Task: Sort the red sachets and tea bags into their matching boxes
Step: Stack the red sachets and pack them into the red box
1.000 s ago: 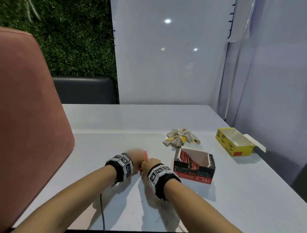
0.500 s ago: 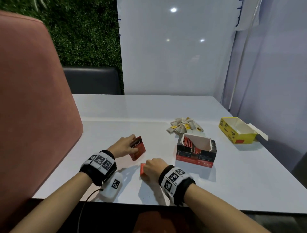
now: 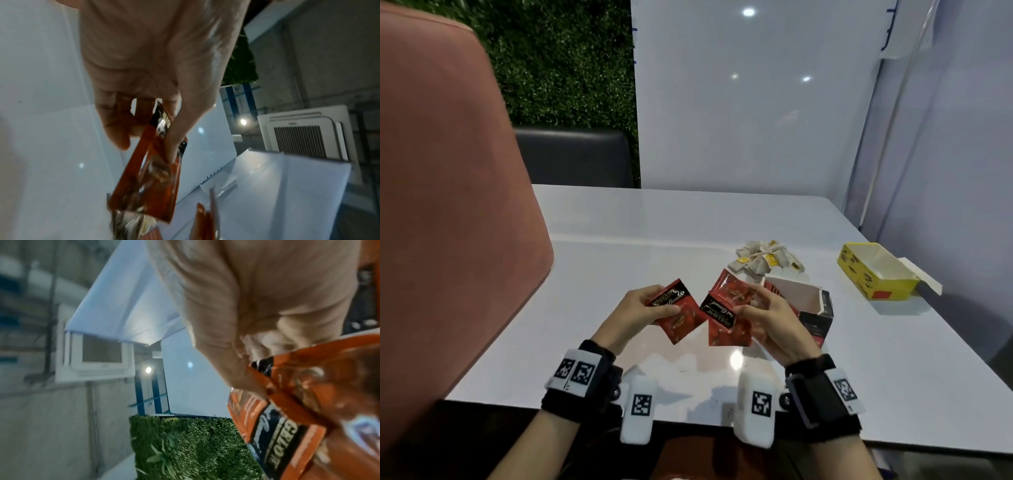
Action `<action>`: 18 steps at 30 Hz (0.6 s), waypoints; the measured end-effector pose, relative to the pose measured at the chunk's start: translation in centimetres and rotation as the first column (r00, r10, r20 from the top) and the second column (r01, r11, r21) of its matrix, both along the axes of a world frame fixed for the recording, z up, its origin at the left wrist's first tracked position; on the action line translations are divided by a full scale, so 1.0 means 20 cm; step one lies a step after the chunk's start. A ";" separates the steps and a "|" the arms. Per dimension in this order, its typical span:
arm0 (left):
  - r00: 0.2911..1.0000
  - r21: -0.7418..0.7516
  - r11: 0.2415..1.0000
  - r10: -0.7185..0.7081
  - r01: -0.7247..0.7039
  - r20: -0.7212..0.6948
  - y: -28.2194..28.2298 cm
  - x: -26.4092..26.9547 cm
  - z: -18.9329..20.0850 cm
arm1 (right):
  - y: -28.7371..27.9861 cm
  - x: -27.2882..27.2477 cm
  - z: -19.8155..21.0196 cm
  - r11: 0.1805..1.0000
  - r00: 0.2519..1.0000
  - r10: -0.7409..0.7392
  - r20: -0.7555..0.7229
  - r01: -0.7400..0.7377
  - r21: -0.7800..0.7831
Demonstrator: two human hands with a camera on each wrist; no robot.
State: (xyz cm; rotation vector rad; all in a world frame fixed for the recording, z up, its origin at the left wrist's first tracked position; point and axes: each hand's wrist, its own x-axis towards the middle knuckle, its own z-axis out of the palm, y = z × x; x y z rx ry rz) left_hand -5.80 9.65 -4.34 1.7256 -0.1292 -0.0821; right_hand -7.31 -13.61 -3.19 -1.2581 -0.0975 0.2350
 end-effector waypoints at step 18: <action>0.984 -0.100 0.983 -0.163 0.156 -0.072 -0.17 -0.17 0.01 | 0.16 -0.07 -0.07 0.976 0.984 -0.172 -0.043 0.176 0.126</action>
